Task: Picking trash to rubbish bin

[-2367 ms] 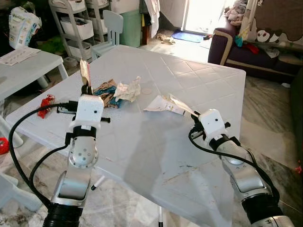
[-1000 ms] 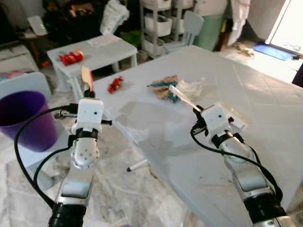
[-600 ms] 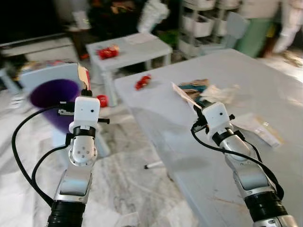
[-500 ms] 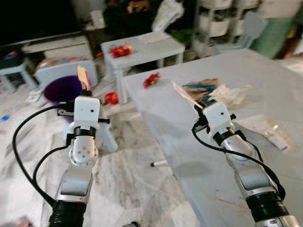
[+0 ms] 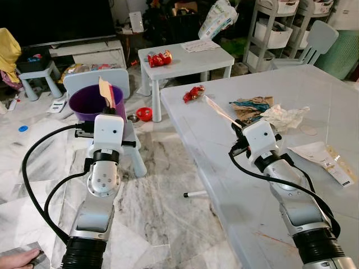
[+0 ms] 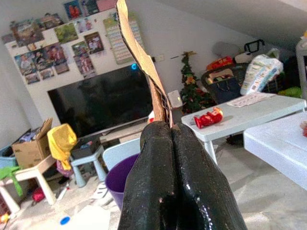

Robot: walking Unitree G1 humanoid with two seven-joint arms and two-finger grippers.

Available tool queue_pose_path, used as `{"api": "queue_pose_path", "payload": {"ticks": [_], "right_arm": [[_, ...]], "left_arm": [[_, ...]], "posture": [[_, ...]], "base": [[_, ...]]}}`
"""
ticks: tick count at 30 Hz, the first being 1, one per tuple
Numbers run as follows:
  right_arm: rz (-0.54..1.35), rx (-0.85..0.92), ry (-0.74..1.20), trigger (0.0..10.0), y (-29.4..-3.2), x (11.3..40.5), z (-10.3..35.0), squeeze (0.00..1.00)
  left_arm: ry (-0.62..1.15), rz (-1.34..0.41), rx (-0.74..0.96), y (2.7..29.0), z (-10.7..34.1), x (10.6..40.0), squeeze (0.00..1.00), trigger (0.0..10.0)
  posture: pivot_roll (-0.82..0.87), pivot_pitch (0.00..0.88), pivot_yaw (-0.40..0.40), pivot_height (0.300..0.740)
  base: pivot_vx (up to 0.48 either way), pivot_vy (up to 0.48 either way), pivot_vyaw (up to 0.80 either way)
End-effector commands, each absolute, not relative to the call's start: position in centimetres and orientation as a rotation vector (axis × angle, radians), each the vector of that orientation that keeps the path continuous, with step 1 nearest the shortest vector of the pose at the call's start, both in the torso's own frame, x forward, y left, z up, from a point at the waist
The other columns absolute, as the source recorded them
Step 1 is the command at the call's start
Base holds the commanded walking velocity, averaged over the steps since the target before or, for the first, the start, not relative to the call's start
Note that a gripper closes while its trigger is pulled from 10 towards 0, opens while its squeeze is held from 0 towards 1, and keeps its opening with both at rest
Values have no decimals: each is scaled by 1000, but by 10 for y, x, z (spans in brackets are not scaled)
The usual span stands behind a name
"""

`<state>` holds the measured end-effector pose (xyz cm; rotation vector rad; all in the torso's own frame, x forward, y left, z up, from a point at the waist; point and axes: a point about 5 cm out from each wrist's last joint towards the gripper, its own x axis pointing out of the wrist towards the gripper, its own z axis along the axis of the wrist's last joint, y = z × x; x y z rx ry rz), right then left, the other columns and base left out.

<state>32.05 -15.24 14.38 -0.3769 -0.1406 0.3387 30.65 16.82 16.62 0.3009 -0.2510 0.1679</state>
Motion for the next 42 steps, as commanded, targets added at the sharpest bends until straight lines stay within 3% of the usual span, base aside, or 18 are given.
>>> {"api": "queue_pose_path", "payload": {"ticks": [1,16,42], "right_arm": [[343,-372,-149,0,-152,321,148,0],[341,-370,-140,0,-153,321,146,0],[334,-373,-133,0,-155,321,145,0]], "left_arm": [[-269,161,265,167,171,308,0,0],[-234,164,234,167,167,309,0,0],[-216,154,233,165,165,311,0,0]], "posture": [[5,0,-32,740],[2,0,-33,740],[-3,0,-30,740]], "base": [[0,0,0],[0,0,0],[0,379,0]]}}
